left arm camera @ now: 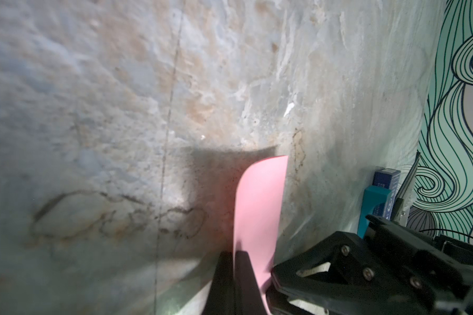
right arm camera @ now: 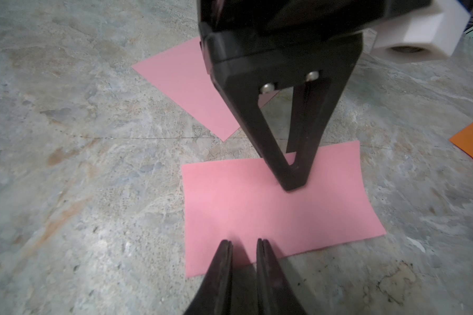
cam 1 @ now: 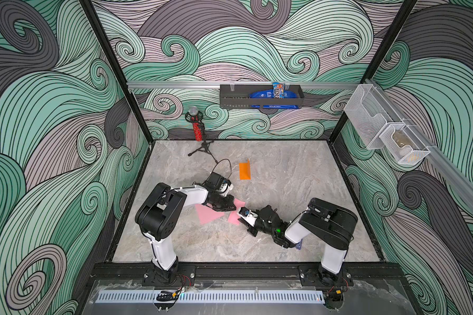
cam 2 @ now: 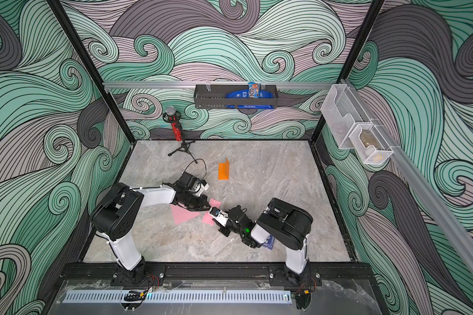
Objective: Fold the square paper along the opposite sides
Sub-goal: Smooth out the paper at the center of the board, then place the paper at the center of the board.
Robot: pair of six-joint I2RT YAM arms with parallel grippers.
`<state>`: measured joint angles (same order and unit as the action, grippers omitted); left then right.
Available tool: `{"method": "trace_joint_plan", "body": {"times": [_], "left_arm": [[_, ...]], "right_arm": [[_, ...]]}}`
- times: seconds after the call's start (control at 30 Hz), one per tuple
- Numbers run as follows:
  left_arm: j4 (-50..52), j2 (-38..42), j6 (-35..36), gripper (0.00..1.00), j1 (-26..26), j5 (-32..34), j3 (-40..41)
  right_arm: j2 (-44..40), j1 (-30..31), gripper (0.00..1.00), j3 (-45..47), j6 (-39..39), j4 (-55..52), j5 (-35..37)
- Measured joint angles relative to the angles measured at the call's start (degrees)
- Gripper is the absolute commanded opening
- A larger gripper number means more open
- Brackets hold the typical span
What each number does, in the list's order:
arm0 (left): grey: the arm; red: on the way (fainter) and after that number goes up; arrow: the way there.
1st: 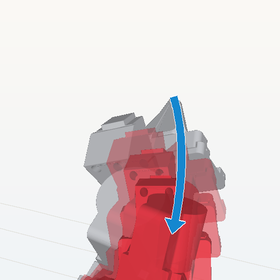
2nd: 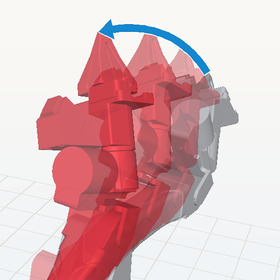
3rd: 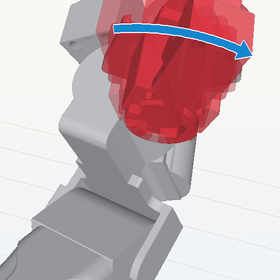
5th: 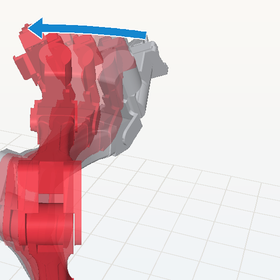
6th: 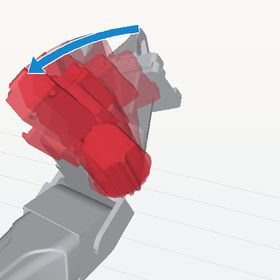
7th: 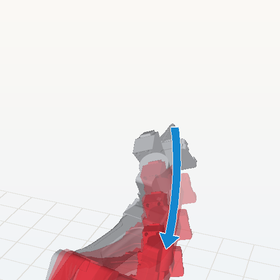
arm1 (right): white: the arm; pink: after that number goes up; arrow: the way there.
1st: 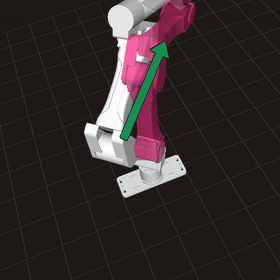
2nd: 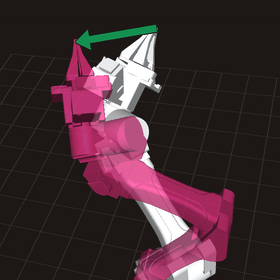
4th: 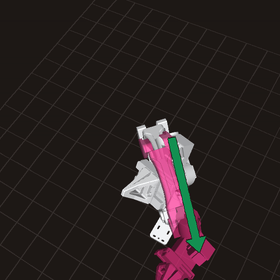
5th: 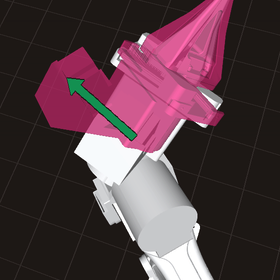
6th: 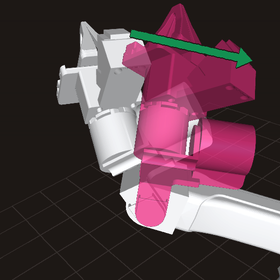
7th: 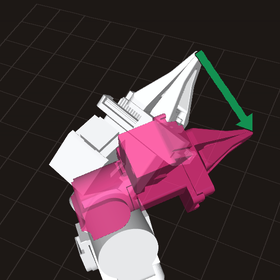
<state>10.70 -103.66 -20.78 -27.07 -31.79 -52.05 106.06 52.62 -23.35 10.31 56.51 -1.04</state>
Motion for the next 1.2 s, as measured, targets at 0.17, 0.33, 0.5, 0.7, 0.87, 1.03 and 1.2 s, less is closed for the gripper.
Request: {"method": "trace_joint_plan", "body": {"times": [0.17,0.33,0.5,0.7,0.87,1.03,1.2], "left_arm": [[0.00,0.00,0.00,0.00,0.00,0.02,0.00],[0.00,0.00,0.00,0.00,0.00,0.02,0.00],[0.00,0.00,-0.02,0.00,0.00,0.02,-0.02],[-0.02,0.04,-0.07,0.00,0.02,-0.15,-0.02],[0.00,1.11,-1.64,0.00,0.76,-1.95,0.79],[-1.77,5.27,-5.29,0.00,3.17,-8.00,1.05],[-9.57,7.56,-11.10,0.00,6.14,-16.57,1.29]], "right_arm": [[-0.42,1.75,0.23,0.74,-0.42,0.42,2.10],[-0.98,3.50,0.24,1.49,-1.07,0.46,3.06],[-2.12,5.75,0.24,2.38,-2.34,-0.28,2.45],[-7.04,7.43,0.29,2.43,-4.33,-7.76,3.02],[-17.05,5.95,0.43,0.37,-8.90,-20.02,3.34],[-22.93,-3.87,0.52,-7.61,-17.25,-28.76,-2.36],[-25.53,-15.37,0.57,-12.17,-30.12,-31.82,-12.15]]}}
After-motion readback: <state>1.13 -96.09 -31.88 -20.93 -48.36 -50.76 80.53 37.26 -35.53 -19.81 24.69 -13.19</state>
